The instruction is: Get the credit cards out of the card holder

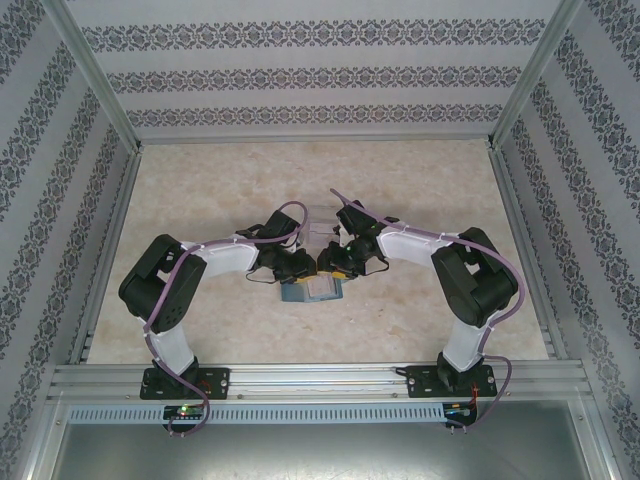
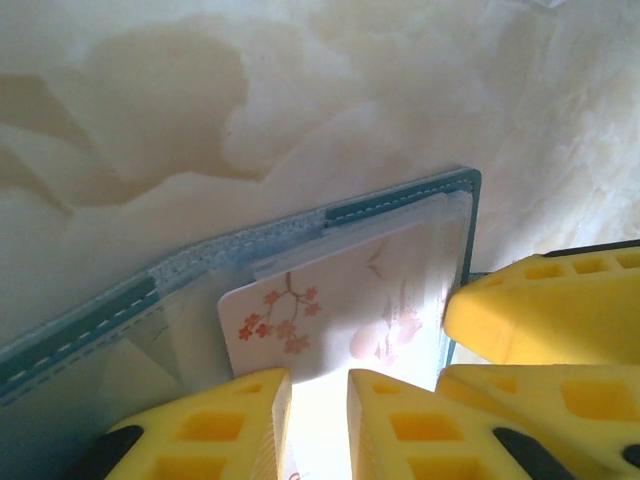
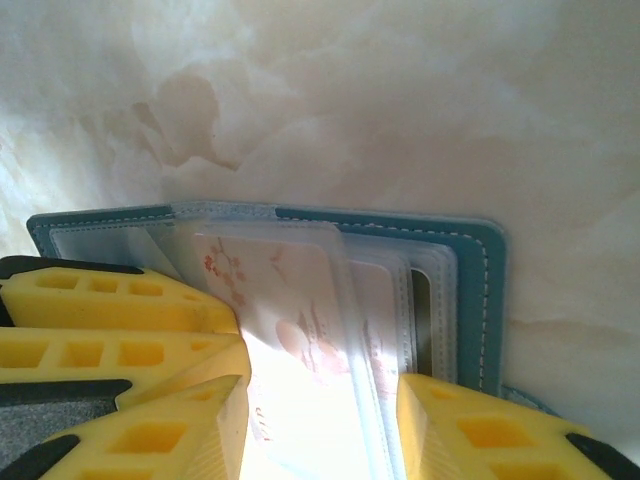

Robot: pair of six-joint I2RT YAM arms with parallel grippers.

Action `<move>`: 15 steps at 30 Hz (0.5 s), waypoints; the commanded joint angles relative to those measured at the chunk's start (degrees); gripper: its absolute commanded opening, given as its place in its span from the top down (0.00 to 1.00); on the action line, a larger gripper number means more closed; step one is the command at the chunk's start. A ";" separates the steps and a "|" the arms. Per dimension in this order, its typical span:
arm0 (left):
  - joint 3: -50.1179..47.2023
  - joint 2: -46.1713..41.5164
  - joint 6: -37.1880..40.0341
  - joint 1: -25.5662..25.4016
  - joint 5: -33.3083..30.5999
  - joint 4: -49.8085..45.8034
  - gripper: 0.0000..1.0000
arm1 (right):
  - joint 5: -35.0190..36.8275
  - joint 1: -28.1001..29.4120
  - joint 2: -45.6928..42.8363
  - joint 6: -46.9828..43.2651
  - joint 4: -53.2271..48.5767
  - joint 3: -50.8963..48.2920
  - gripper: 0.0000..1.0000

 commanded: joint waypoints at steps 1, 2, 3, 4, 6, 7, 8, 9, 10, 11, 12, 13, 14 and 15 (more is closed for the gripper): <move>0.87 -0.32 2.57 -0.65 -3.10 -5.23 0.75 | 0.59 0.28 0.64 -0.14 -0.85 0.19 0.56; 0.93 -0.48 2.57 -0.68 -3.21 -5.41 0.74 | 0.74 0.32 0.62 -0.21 -0.88 0.18 0.56; 0.98 -0.65 2.55 -0.64 -3.20 -5.46 0.74 | 0.68 0.30 0.60 -0.23 -0.91 0.18 0.56; 1.05 -0.85 2.59 -0.67 -3.23 -5.43 0.74 | 0.74 0.30 0.60 -0.23 -0.97 0.21 0.56; 1.20 -1.25 2.59 -0.61 -3.23 -5.73 0.73 | 1.47 0.25 0.36 -0.45 -1.81 0.34 0.56; 1.28 -1.30 2.63 -0.67 -3.34 -5.80 0.73 | 2.05 0.32 0.06 -0.49 -2.39 0.40 0.56; 1.40 -1.46 2.59 -0.68 -3.19 -5.62 0.73 | 2.71 0.32 -0.37 -0.54 -2.66 0.44 0.56; 1.40 -1.58 2.53 -0.64 -3.00 -5.37 0.72 | 2.95 0.29 -0.88 -0.50 -2.60 0.37 0.56; 1.32 -1.53 2.33 -0.68 -2.65 -4.90 0.73 | 2.90 0.32 -1.50 -0.32 -2.41 0.29 0.57; 1.39 -1.39 2.14 -0.62 -2.21 -4.35 0.74 | 2.72 0.32 -1.87 -0.25 -2.07 0.25 0.58; 1.36 -1.23 2.03 -0.68 -1.91 -3.89 0.74 | 2.39 0.32 -2.15 -0.16 -1.68 0.24 0.59; 1.40 -1.08 1.95 -0.69 -1.72 -3.63 0.74 | 2.00 0.39 -2.26 0.03 -1.31 0.32 0.59; 1.55 -0.48 1.73 -0.70 -0.89 -2.98 0.76 | 1.30 0.41 -2.41 0.32 -0.62 0.27 0.60; 1.67 -0.02 1.54 -0.69 -0.48 -2.70 0.77 | 0.54 0.43 -2.56 0.64 0.01 0.38 0.61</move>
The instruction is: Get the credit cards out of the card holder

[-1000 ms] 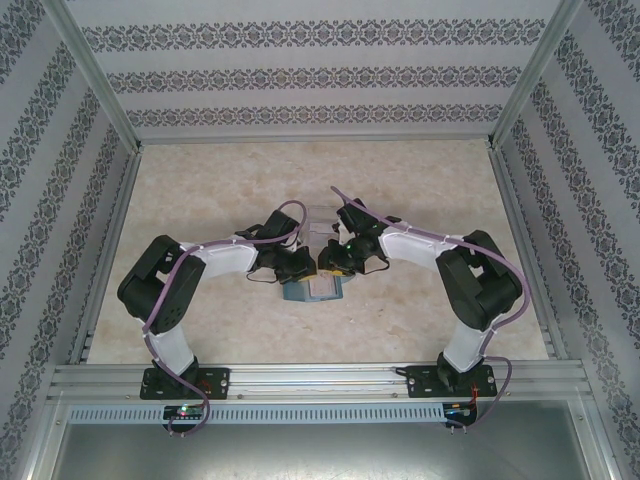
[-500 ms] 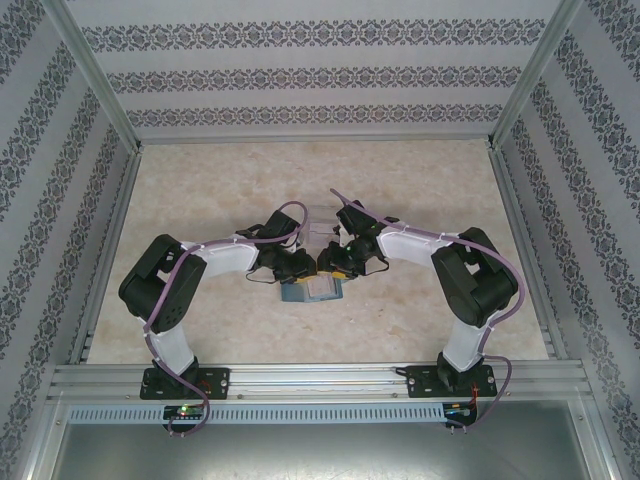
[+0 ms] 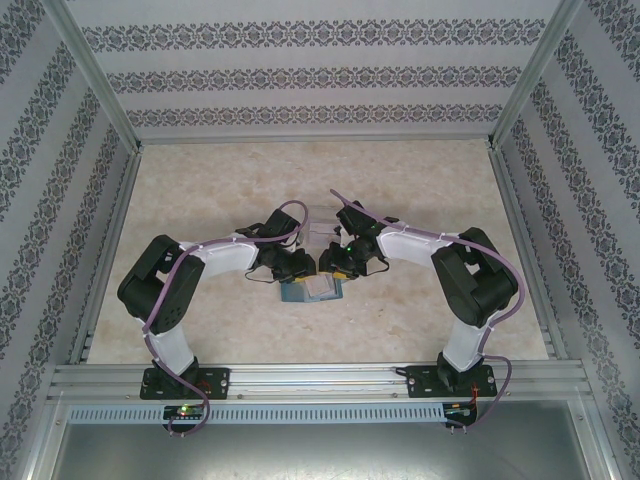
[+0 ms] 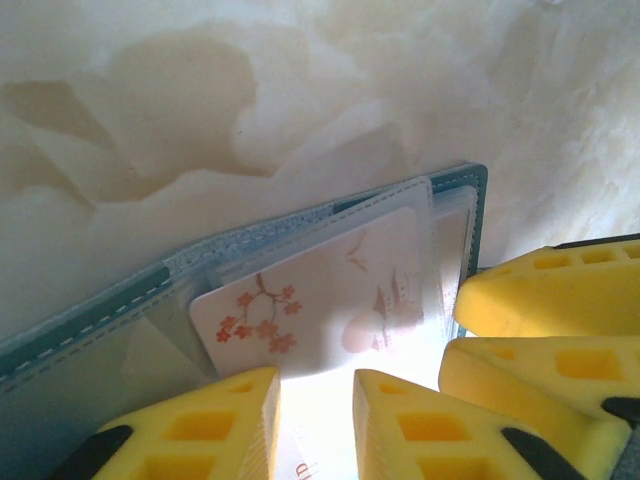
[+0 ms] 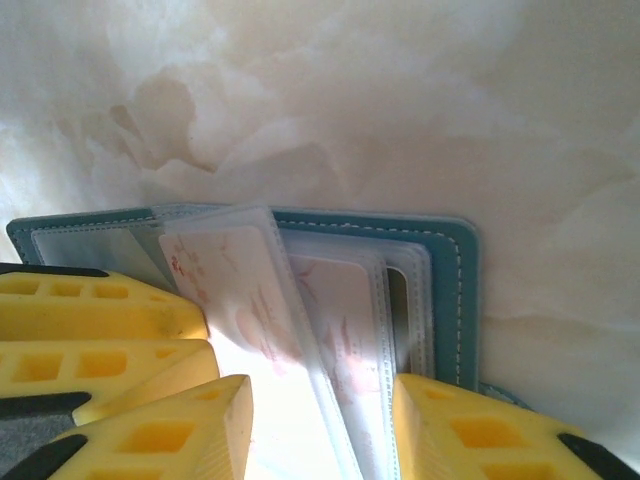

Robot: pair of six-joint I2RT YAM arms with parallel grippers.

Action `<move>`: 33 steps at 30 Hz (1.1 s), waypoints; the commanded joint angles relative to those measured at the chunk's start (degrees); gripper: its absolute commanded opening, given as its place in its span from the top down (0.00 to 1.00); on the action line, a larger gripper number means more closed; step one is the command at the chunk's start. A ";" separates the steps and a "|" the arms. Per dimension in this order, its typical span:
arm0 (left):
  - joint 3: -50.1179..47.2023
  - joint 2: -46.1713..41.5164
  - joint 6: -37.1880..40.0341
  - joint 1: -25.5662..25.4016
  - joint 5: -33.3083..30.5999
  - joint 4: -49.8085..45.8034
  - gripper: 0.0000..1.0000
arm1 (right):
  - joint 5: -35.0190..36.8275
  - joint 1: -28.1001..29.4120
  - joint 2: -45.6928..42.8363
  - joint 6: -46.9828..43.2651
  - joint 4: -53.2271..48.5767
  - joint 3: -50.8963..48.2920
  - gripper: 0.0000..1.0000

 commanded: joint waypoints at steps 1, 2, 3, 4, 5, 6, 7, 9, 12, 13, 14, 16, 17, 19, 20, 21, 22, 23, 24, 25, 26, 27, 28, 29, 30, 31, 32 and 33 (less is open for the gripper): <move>1.16 0.87 0.04 -0.67 0.86 -0.33 0.78 | -1.07 0.56 -2.39 0.77 0.99 0.40 0.61; 1.15 1.18 -0.13 -0.79 1.12 0.10 0.79 | -1.36 0.61 -2.38 0.93 1.31 0.49 0.62; 1.14 1.37 -0.25 -0.76 1.33 0.36 0.79 | -1.58 0.71 -2.39 1.04 1.57 0.38 0.63; 1.26 1.60 -0.23 -0.76 1.54 0.57 0.80 | -1.93 0.69 -2.28 1.17 1.93 0.39 0.64; 1.36 1.69 -0.29 -0.84 1.62 0.62 0.81 | -2.21 0.76 -2.26 1.16 2.15 0.35 0.65; 1.46 1.86 -0.23 -0.89 1.73 0.67 0.82 | -2.25 0.89 -2.19 1.28 2.33 0.33 0.65; 1.54 1.95 -0.25 -0.84 1.88 0.66 0.82 | -2.34 0.85 -2.08 1.30 2.42 0.25 0.65; 1.73 2.17 -0.15 -0.84 1.99 0.71 0.82 | -2.52 0.85 -1.48 1.18 2.51 0.32 0.65; 1.87 2.73 -0.20 -0.90 2.37 0.97 0.83 | -2.88 0.93 -0.18 1.31 2.78 0.28 0.66; 1.94 2.92 -0.16 -0.93 2.56 1.03 0.83 | -2.88 0.91 0.17 1.24 2.90 0.25 0.65; 2.02 3.05 -0.25 -0.93 2.68 1.12 0.83 | -2.80 0.92 0.47 1.22 2.79 0.22 0.65; 2.17 3.18 -0.17 -1.00 2.80 1.04 0.83 | -2.28 0.92 0.84 1.15 2.44 0.25 0.65; 2.14 3.20 -0.21 -0.98 2.81 1.10 0.83 | -1.98 0.94 1.01 1.10 2.25 0.28 0.65; 2.17 3.17 0.01 -0.94 2.78 0.82 0.83 | -0.99 0.85 1.36 0.74 1.54 0.37 0.65; 2.34 3.11 0.11 -0.99 2.80 0.60 0.83 | -0.73 0.85 1.60 0.62 1.18 0.41 0.65; 2.39 3.05 0.22 -0.93 2.66 0.34 0.83 | -0.59 0.85 1.80 0.44 0.98 0.30 0.65; 2.52 2.97 0.31 -0.95 2.61 0.09 0.83 | -0.50 0.77 1.97 0.35 0.94 0.28 0.65; 2.59 2.97 0.62 -0.93 2.47 -0.32 0.83 | -0.34 0.84 2.08 0.34 0.83 0.21 0.65; 2.80 2.87 0.87 -0.93 2.34 -0.88 0.83 | -0.16 0.80 2.18 0.22 0.55 0.10 0.65; 2.98 2.83 1.11 -0.93 2.22 -1.38 0.83 | 0.16 0.85 2.20 0.10 0.26 0.11 0.65; 3.11 2.69 1.47 -0.93 1.91 -2.07 0.82 | 0.69 0.83 2.20 -0.11 -0.39 0.22 0.65; 3.29 2.57 1.80 -0.93 1.51 -2.60 0.82 | 1.34 0.84 2.14 -0.29 -1.09 0.22 0.65; 3.23 2.44 2.07 -0.93 1.21 -3.12 0.82 | 1.88 0.82 2.03 -0.52 -1.58 0.32 0.65; 3.28 2.29 2.35 -0.93 0.93 -3.53 0.82 | 2.31 0.85 1.94 -0.77 -2.07 0.41 0.65; 3.41 2.32 2.60 -0.93 0.74 -3.93 0.82 | 2.61 0.84 1.92 -0.89 -2.35 0.40 0.65; 3.45 2.28 2.85 -0.94 0.62 -4.27 0.82 | 2.74 0.82 2.00 -1.04 -2.56 0.38 0.65; 3.42 2.26 2.97 -0.93 0.56 -4.49 0.82 | 2.88 0.85 2.00 -1.12 -2.80 0.50 0.65; 3.54 2.18 3.15 -0.93 0.49 -4.78 0.82 | 2.91 0.85 2.02 -1.15 -2.93 0.50 0.65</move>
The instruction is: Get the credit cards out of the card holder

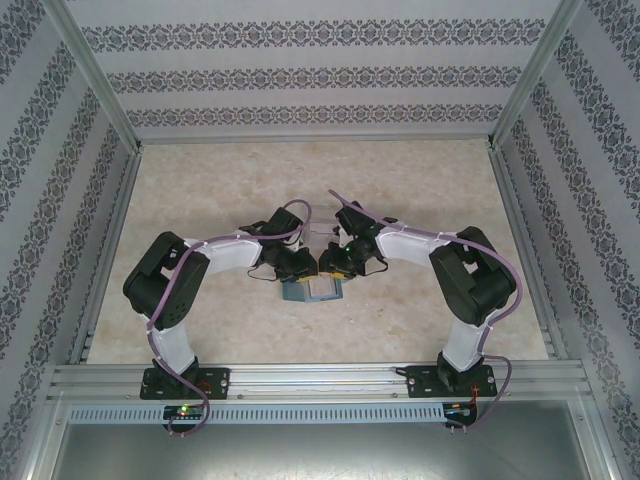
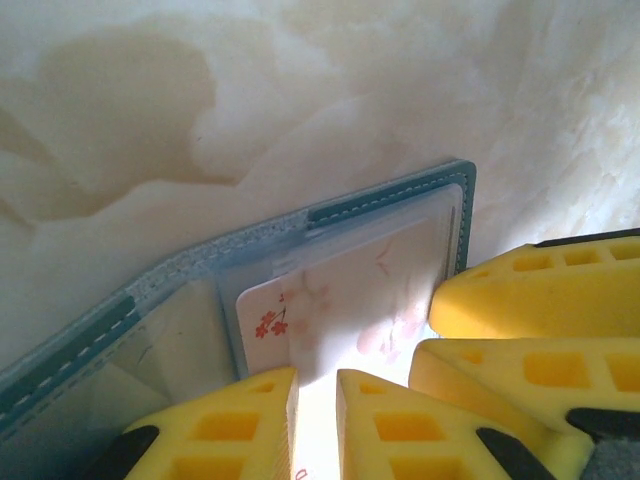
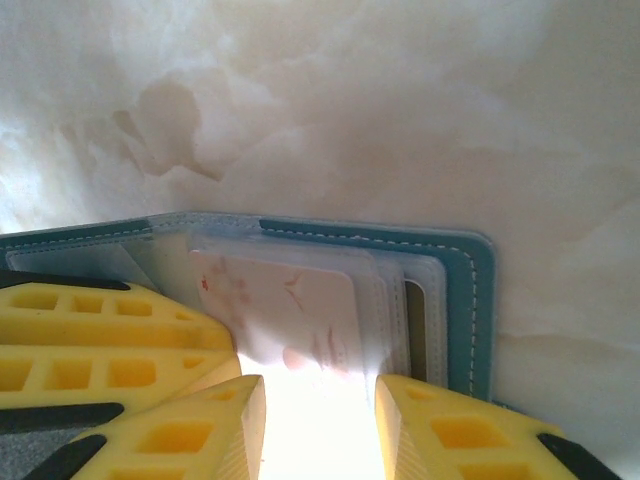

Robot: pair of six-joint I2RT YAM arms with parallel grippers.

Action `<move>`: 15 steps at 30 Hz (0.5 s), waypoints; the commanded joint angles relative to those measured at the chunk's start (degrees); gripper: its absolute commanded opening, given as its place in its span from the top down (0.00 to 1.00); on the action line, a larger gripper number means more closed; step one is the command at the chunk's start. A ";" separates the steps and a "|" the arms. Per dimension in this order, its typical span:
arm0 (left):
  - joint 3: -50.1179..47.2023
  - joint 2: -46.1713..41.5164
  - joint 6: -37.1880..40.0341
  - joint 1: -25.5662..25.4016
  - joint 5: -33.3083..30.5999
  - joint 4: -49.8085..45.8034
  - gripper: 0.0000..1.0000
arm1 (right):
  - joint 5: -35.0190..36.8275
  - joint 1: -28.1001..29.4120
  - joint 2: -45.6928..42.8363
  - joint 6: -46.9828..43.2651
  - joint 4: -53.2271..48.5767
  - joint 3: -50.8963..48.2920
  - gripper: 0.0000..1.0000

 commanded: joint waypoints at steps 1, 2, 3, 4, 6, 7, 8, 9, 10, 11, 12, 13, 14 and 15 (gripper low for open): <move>1.20 -0.04 2.15 -0.79 -1.27 -3.58 0.82 | 2.97 0.71 1.20 -1.06 -3.70 0.37 0.65; 1.13 -0.14 2.31 -0.76 -1.36 -3.85 0.82 | 2.99 0.72 1.19 -1.04 -3.77 0.29 0.65; 1.25 -0.26 2.52 -0.76 -1.52 -4.10 0.82 | 3.14 0.72 1.19 -1.09 -3.85 0.26 0.65; 1.20 -0.35 2.65 -0.78 -1.71 -4.29 0.82 | 3.29 0.73 1.11 -1.15 -3.96 0.34 0.65; 1.12 -0.62 2.94 -0.76 -1.84 -4.69 0.82 | 3.63 0.71 1.11 -1.31 -4.36 0.45 0.65; 1.24 -0.75 3.03 -0.80 -1.96 -4.99 0.82 | 3.76 0.69 1.11 -1.32 -4.56 0.47 0.65; 1.22 -0.80 3.24 -0.76 -2.12 -5.29 0.81 | 3.85 0.72 1.11 -1.37 -4.75 0.56 0.65; 1.22 -0.94 3.42 -0.76 -2.24 -5.48 0.81 | 3.93 0.72 1.11 -1.48 -4.84 0.56 0.65; 1.22 -0.98 3.58 -0.78 -2.45 -5.69 0.81 | 3.94 0.72 1.02 -1.48 -4.98 0.60 0.65; 1.29 -1.07 3.78 -0.80 -2.50 -5.94 0.81 | 4.05 0.71 0.96 -1.59 -5.10 0.72 0.65; 1.33 -1.22 3.87 -0.76 -2.75 -6.27 0.81 | 4.03 0.71 0.93 -1.69 -5.24 0.70 0.65; 1.41 -1.32 4.01 -0.76 -2.98 -6.52 0.81 | 4.07 0.71 0.93 -1.72 -5.35 0.80 0.65; 1.56 -1.50 4.14 -0.76 -3.19 -6.80 0.81 | 4.12 0.69 0.85 -1.76 -5.44 0.80 0.65; 1.65 -1.72 4.12 -0.78 -3.40 -6.94 0.81 | 4.11 0.71 0.83 -1.77 -5.46 0.75 0.65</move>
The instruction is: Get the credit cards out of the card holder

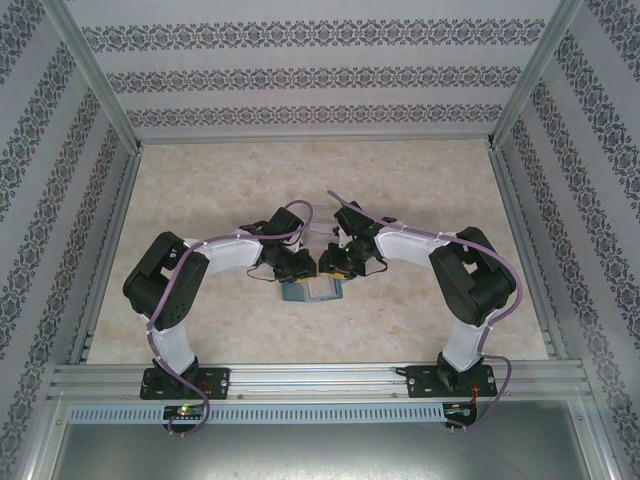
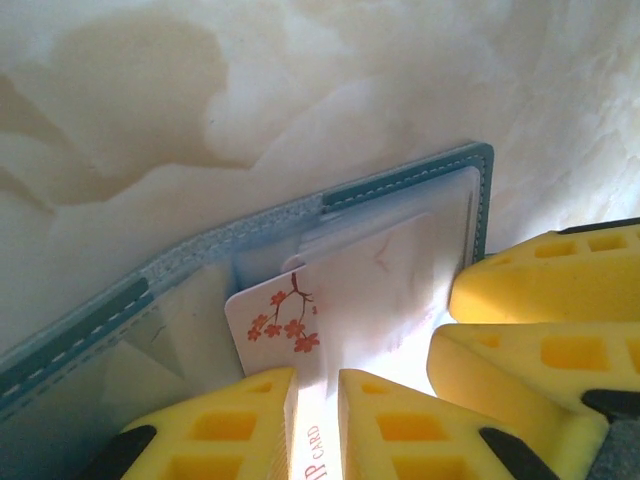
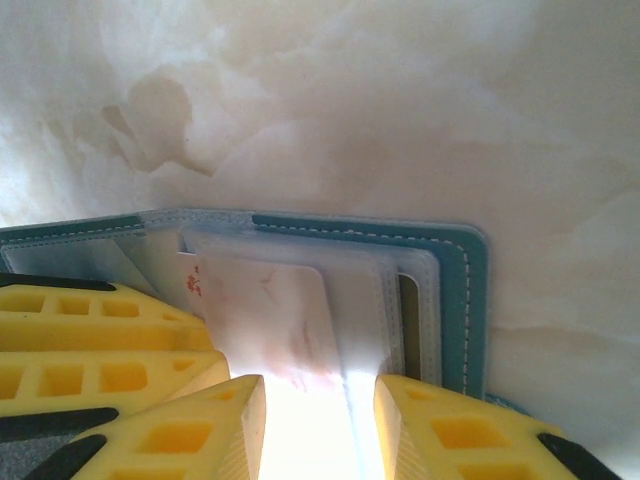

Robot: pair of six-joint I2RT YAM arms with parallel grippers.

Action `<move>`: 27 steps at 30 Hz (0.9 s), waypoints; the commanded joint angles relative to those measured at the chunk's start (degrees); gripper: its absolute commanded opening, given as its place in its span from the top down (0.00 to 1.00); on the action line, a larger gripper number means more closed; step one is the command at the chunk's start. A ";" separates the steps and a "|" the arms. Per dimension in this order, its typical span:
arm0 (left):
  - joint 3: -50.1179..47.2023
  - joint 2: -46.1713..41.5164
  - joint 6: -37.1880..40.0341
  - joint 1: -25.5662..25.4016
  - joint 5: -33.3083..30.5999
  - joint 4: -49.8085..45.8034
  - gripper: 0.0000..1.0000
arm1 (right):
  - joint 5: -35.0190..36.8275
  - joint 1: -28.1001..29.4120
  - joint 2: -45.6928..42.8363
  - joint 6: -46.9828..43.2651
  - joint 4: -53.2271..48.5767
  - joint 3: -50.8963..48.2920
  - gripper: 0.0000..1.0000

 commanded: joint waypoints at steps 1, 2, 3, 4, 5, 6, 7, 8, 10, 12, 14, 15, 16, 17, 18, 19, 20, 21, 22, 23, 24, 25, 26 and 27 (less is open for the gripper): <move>0.98 -1.82 1.72 -0.58 -2.58 -4.13 0.81 | 3.03 0.44 0.84 -1.53 -4.17 0.28 0.65; 0.94 -2.20 1.49 -0.67 -2.56 -3.84 0.81 | 3.00 0.45 0.81 -1.48 -4.17 0.26 0.65; 0.85 -2.55 1.40 -0.57 -2.42 -3.41 0.79 | 2.93 0.45 0.84 -1.49 -4.17 0.25 0.65; 0.73 -2.79 1.16 -0.54 -2.34 -2.91 0.78 | 2.94 0.45 0.76 -1.44 -4.17 0.33 0.65; 0.40 -3.12 0.82 -0.54 -2.39 -2.44 0.77 | 2.93 0.48 0.76 -1.57 -4.17 0.31 0.65; 0.20 -3.25 0.57 -0.46 -2.47 -2.07 0.77 | 2.93 0.45 0.76 -1.52 -4.17 0.30 0.65; -0.01 -3.33 0.36 -0.38 -2.47 -1.91 0.77 | 2.94 0.52 0.76 -1.57 -4.17 0.33 0.65; -0.20 -3.33 0.03 -0.27 -2.58 -1.78 0.76 | 2.95 0.53 0.76 -1.51 -4.17 0.30 0.65; -0.71 -3.55 -0.36 -0.19 -2.86 -1.50 0.74 | 2.86 0.53 0.76 -1.52 -4.08 0.28 0.65; -1.32 -3.97 -0.91 -0.19 -3.08 -0.98 0.74 | 2.77 0.54 0.76 -1.48 -4.09 0.33 0.65; -1.84 -4.53 -1.44 -0.20 -3.07 -0.19 0.74 | 2.83 0.54 0.75 -1.61 -4.16 0.27 0.65; -2.00 -4.65 -1.57 -0.21 -3.24 -0.17 0.73 | 2.84 0.54 0.76 -1.61 -4.09 0.33 0.65; -2.00 -4.73 -1.68 -0.19 -3.60 -0.45 0.73 | 2.79 0.53 0.70 -1.59 -4.09 0.25 0.65; -1.93 -4.74 -1.76 -0.19 -4.02 -0.81 0.73 | 2.76 0.54 0.71 -1.61 -4.12 0.30 0.65; -2.07 -4.65 -1.86 -0.19 -4.38 -1.04 0.73 | 2.81 0.54 0.68 -1.61 -4.10 0.36 0.65; -2.13 -4.52 -1.96 -0.19 -4.40 -1.05 0.73 | 2.76 0.54 0.62 -1.60 -4.09 0.34 0.65; -2.17 -4.27 -1.95 -0.20 -4.40 -1.10 0.73 | 2.76 0.54 0.67 -1.61 -4.09 0.33 0.65; -2.21 -3.95 -2.05 -0.23 -4.27 -1.14 0.73 | 2.76 0.53 0.63 -1.61 -4.12 0.34 0.65; -2.25 -3.64 -2.09 -0.19 -4.06 -1.09 0.73 | 2.78 0.54 0.58 -1.61 -4.17 0.34 0.65; -2.24 -3.30 -2.04 -0.21 -3.95 -0.93 0.72 | 2.80 0.55 0.56 -1.61 -4.17 0.33 0.65; -2.31 -2.97 -2.17 -0.21 -3.69 -0.87 0.72 | 2.78 0.50 0.47 -1.61 -4.17 0.37 0.65; -2.25 -2.74 -2.28 -0.21 -3.69 -0.95 0.72 | 2.76 0.56 0.49 -1.65 -4.17 0.41 0.65; -2.21 -2.59 -2.28 -0.19 -3.79 -0.96 0.72 | 2.76 0.54 0.41 -1.68 -4.21 0.31 0.65; -2.25 -2.50 -2.34 -0.19 -3.87 -0.98 0.72 | 2.76 0.54 0.41 -1.70 -4.26 0.26 0.65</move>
